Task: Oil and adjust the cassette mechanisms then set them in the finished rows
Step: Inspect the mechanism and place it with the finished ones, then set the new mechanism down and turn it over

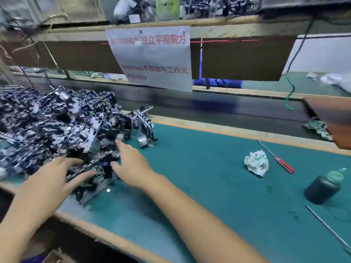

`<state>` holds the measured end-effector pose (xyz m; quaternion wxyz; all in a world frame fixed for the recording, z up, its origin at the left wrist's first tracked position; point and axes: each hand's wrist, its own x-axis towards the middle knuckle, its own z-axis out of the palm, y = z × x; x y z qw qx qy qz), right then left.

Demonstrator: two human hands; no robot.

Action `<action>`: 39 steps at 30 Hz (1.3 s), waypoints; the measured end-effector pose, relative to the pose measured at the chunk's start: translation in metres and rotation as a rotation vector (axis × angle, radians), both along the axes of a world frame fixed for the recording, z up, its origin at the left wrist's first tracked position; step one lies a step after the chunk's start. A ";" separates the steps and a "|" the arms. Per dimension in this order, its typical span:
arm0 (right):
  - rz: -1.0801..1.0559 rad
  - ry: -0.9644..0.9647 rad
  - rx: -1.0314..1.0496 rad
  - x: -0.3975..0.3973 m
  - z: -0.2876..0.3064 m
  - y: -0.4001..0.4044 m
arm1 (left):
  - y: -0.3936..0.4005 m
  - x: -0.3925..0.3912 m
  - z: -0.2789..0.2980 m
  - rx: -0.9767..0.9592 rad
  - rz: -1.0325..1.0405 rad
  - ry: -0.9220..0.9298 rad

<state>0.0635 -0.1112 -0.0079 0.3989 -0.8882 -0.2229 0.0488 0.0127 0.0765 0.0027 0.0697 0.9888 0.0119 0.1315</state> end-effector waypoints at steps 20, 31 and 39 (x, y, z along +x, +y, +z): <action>-0.697 -0.064 0.685 -0.118 -0.013 -0.238 | -0.241 -0.001 -0.004 -0.125 -0.931 -0.231; -1.041 -0.083 0.781 -0.202 -0.058 -0.312 | -0.321 -0.038 -0.072 -0.012 -1.460 -0.656; -1.055 -0.190 0.532 -0.204 -0.064 -0.301 | -0.296 -0.035 -0.074 -0.434 -1.220 0.346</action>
